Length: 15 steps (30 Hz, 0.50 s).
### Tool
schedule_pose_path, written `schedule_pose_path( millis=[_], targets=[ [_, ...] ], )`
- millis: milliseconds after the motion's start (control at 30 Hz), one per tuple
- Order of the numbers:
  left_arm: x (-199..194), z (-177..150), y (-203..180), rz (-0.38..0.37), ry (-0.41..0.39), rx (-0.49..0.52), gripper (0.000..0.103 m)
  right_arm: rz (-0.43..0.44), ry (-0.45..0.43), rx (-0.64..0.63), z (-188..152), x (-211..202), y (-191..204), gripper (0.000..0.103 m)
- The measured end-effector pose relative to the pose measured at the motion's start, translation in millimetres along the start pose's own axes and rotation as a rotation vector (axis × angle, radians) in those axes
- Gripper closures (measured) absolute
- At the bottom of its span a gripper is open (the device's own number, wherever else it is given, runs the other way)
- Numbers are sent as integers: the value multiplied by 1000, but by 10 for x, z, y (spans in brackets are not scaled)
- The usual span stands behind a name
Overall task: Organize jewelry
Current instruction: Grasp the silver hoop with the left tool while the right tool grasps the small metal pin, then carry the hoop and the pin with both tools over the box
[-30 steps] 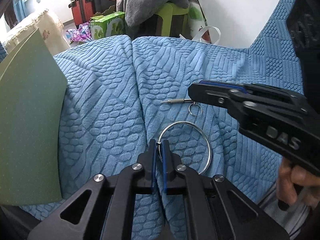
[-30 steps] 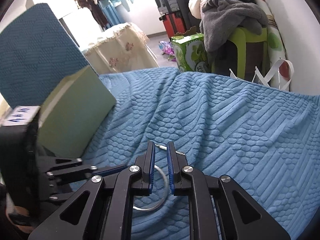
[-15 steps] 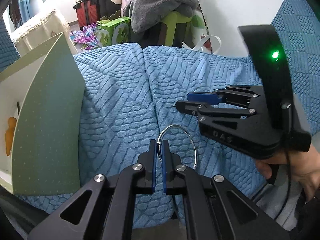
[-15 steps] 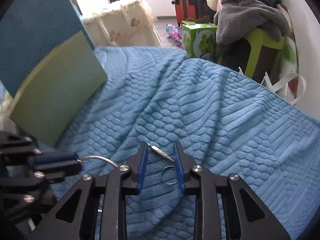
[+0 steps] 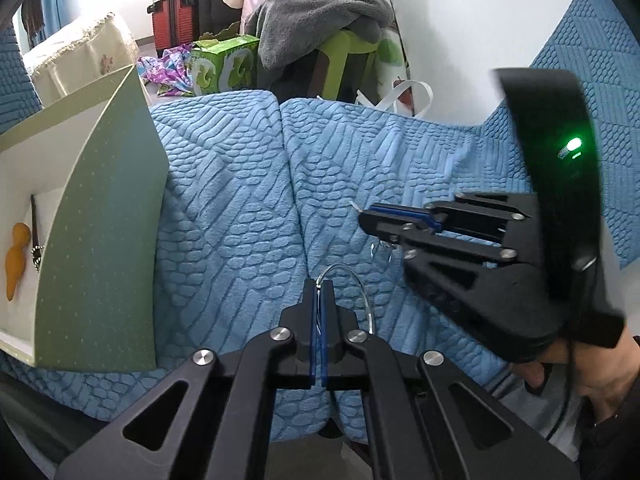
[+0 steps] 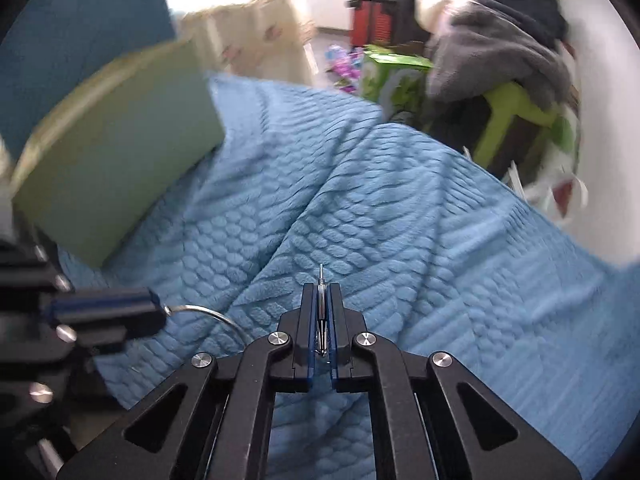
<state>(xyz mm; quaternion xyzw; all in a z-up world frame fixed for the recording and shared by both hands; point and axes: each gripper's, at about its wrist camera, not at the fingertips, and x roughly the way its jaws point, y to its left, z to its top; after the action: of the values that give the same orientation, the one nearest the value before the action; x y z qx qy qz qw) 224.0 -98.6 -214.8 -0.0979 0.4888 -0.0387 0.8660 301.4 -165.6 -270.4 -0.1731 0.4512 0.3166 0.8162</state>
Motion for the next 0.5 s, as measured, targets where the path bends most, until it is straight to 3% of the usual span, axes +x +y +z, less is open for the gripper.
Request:
schedule_pose_path(
  millis=[233,500],
  targets=[
    [-114,-28,34,-38,-17,-13,103,-2,-26,157,-169,-294,-147,100],
    [-183,4,44,-62,-24,3,103,-10,-62,247,-241,-549,-89,100]
  ],
)
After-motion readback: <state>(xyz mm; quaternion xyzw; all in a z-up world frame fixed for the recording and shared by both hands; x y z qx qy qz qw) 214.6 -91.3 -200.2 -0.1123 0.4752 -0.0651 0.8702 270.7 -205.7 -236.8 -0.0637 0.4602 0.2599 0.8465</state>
